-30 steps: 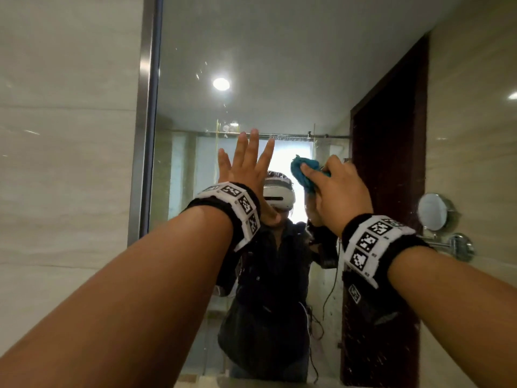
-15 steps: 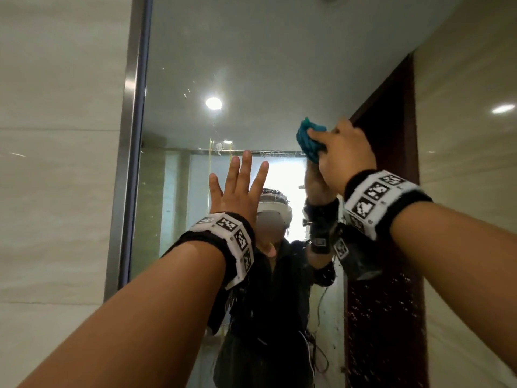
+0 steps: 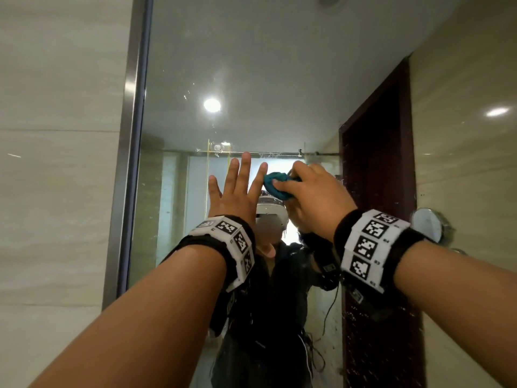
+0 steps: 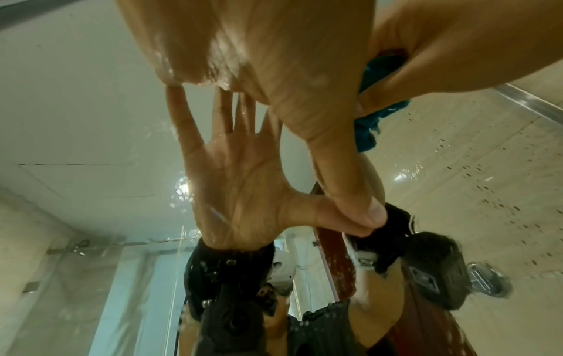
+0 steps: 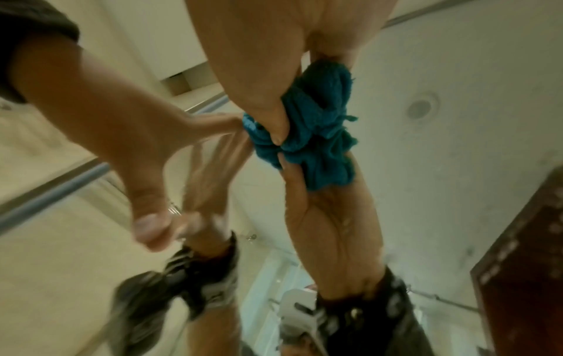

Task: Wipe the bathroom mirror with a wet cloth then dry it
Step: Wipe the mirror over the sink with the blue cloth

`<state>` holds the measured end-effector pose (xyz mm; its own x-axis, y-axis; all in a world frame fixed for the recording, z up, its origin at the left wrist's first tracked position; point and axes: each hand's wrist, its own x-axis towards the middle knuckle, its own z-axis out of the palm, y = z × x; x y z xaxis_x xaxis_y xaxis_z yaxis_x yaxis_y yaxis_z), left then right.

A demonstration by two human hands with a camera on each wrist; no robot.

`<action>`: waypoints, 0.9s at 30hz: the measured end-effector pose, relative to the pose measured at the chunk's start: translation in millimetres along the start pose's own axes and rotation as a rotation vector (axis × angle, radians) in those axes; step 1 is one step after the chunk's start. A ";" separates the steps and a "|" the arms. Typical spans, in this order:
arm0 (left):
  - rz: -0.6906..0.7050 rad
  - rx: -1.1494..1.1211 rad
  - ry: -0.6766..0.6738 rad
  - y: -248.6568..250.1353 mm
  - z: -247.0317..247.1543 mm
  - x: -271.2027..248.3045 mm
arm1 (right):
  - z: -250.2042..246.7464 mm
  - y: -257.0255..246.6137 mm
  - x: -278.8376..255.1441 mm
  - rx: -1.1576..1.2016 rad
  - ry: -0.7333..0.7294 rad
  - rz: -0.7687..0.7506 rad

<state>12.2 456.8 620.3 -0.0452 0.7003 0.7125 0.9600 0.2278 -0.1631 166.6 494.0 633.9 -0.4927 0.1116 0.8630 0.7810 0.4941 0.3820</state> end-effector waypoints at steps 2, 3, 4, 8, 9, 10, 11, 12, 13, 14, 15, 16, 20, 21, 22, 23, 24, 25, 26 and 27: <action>-0.002 -0.013 0.001 -0.4 0.1 0.0 | 1.7 12.0 7.7 0.025 0.085 0.060; -0.003 -0.018 0.002 -0.3 -0.1 0.0 | 1.1 17.5 11.0 0.070 0.148 0.118; 0.001 -0.019 0.001 -0.2 -0.3 0.0 | -0.1 22.2 12.8 0.117 0.204 0.179; -0.004 -0.024 0.014 -0.6 1.5 1.6 | 3.8 13.2 6.4 0.021 0.204 0.297; -0.010 -0.022 0.022 -0.6 2.4 2.1 | 5.7 4.8 1.1 -0.009 0.220 0.297; -0.013 -0.021 0.027 -0.6 3.1 2.2 | 9.4 -3.1 -5.1 -0.022 0.209 0.276; -0.012 -0.020 0.029 -0.1 3.2 1.8 | 13.1 -8.8 -13.2 -0.033 0.191 0.234; -0.009 -0.021 0.025 0.2 2.6 1.1 | 18.5 -11.2 -21.4 -0.047 0.171 0.181; -0.005 -0.022 0.017 0.7 1.8 0.4 | 21.8 -10.9 -28.9 -0.058 0.155 0.110; 0.000 -0.021 0.008 1.1 0.9 -0.2 | 20.9 -8.4 -33.7 -0.070 0.137 0.048; 0.004 -0.022 0.001 1.2 -0.2 -0.6 | 21.1 -2.0 -34.1 -0.082 0.111 -0.006; 0.005 -0.027 -0.003 1.0 -0.6 -0.5 | 18.7 5.4 -32.0 -0.093 0.082 -0.028; 0.011 -0.048 -0.007 -0.8 -0.4 -0.6 | -8.1 37.9 -5.2 0.019 0.138 0.180; 0.013 -0.048 -0.005 -1.0 -0.5 -0.7 | -16.5 45.9 -1.9 0.057 0.140 0.253; 0.016 -0.047 -0.004 -1.1 -0.4 -0.8 | -21.5 51.7 -1.1 0.073 0.143 0.314; 0.019 -0.047 0.000 -1.4 -0.5 -1.0 | -22.5 54.4 -2.0 0.062 0.148 0.358; 0.021 -0.048 0.003 -1.4 -0.6 -0.9 | -23.1 53.0 -4.7 0.053 0.152 0.390; 0.022 -0.050 0.005 -1.6 -0.7 -0.7 | -20.1 47.4 -7.4 0.055 0.162 0.398; 0.021 -0.051 0.003 -1.6 -0.9 -0.6 | -15.7 39.3 -11.6 0.064 0.169 0.381; 0.018 -0.049 -0.001 -1.6 -1.1 -0.9 | -9.4 29.2 -16.7 0.081 0.157 0.350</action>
<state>11.1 455.1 620.7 -0.0277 0.7045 0.7092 0.9730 0.1816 -0.1424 201.2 498.4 633.8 -0.1321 0.1557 0.9789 0.8558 0.5163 0.0334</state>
